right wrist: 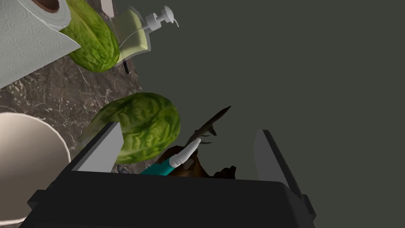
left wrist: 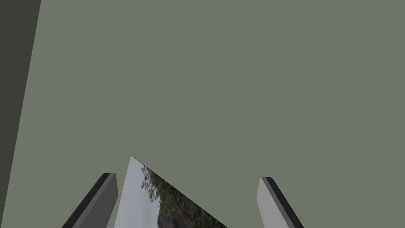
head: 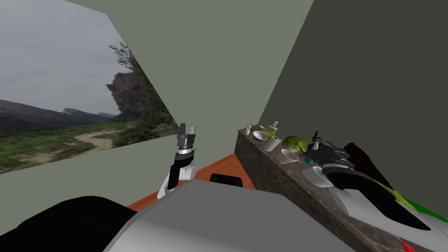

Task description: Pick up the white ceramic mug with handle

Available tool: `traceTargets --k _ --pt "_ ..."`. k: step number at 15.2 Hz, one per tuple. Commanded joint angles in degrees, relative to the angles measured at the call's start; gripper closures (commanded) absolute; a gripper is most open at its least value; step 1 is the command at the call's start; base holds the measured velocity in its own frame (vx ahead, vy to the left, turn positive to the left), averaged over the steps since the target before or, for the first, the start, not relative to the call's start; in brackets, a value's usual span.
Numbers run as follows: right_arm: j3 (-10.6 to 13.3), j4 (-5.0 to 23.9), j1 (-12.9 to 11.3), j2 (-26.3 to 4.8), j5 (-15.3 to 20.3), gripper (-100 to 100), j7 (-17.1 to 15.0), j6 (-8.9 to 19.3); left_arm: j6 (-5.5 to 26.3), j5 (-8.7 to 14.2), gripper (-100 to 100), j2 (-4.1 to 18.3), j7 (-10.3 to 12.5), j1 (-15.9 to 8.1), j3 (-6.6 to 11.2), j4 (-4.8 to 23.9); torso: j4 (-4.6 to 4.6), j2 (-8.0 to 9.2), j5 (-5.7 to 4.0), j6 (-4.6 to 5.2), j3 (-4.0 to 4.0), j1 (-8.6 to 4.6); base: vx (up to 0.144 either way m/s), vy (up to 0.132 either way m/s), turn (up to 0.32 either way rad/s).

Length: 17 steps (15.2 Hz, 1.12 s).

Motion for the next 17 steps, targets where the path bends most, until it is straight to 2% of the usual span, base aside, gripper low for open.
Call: traceTargets --k 1,2,4,5,6,8,9,10,12,13,14,16,17 --pt "-0.33 -0.04 0.18 -0.01 -0.18 -100 -1.77 1.9 0.0 0.0 0 0.0 0.0 0.0 0.0 0.0 0.0 0.0 0.0 0.0 0.0 0.0 0.027 0.024 0.008" --pt "-2.57 0.55 0.2 -1.13 -1.72 -100 -3.79 3.92 0.0 0.0 0 0.0 0.0 0.0 0.0 0.0 0.0 0.03 -0.01 0.01 0.02 -0.03 0.035 0.036 0.118" --pt "-2.57 0.55 0.2 -1.13 -1.72 -100 -6.0 6.1 0.0 0.0 0 0.0 0.0 0.0 0.0 0.0 0.0 0.0 0.0 -0.01 0.0 -0.01 0.047 0.037 0.081" --pt "-2.57 0.55 0.2 -1.13 -1.72 -100 -6.06 6.46 0.0 0.0 0 0.0 0.0 0.0 0.0 0.0 0.0 0.0 -0.01 0.01 0.0 -0.02 0.027 0.021 -0.013" --pt "-4.75 1.15 0.21 -2.11 -3.32 -100 -8.11 7.99 0.0 0.0 0 0.0 0.0 0.0 0.0 0.0 0.0 0.03 -0.01 0.02 0.02 -0.05 0.036 0.037 0.096" --pt "-4.75 1.15 0.21 -2.11 -3.32 -100 -10.25 10.23 0.0 0.0 0 0.0 0.0 0.0 0.0 0.0 0.0 0.0 0.0 0.0 0.0 -0.02 0.046 0.031 0.08" --pt "-4.75 1.15 0.21 -2.11 -3.32 -100 -10.32 11.05 0.0 0.0 0 0.0 0.0 0.0 0.0 0.0 0.0 0.0 -0.01 0.01 0.0 -0.04 0.023 0.013 -0.001" --pt "-6.87 1.74 0.2 -2.95 -4.96 -100 -12.36 12.35 0.0 0.0 0 0.0 0.0 0.0 0.0 0.0 0.01 0.04 -0.02 0.02 0.02 -0.08 0.037 0.022 0.095" --pt "-6.87 1.74 0.2 -2.95 -4.96 -100 -14.51 15.16 0.0 0.0 0 0.0 0.0 0.0 0.0 0.0 0.0 0.0 -0.02 -0.01 0.0 -0.06 0.042 0.023 0.073" --pt "-6.87 1.74 0.2 -2.95 -4.96 -100 -14.51 15.66 0.0 0.0 0 0.0 0.0 0.0 0.0 0.0 0.0 0.01 -0.02 0.01 0.01 -0.07 0.02 0.011 -0.003" --pt "-8.91 2.34 0.18 -3.66 -6.64 -100 -16.6 17.62 0.0 0.0 0 0.0 0.0 0.0 0.0 0.0 0.01 0.06 -0.02 0.02 0.03 -0.1 0.034 0.017 0.079" --pt "-8.91 2.34 0.18 -3.66 -6.64 -100 -18.63 20.27 0.0 0.0 0 0.0 0.0 0.0 0.0 0.0 0.01 0.03 -0.02 0.0 0.02 -0.09 0.039 0.014 0.077" --pt "-10.86 2.92 0.14 -4.21 -8.34 -100 -20.11 21.64 0.0 0.0 0 0.0 0.0 0.0 0.0 0.0 0.01 0.03 -0.02 0.01 0.02 -0.11 0.046 0.007 0.089"
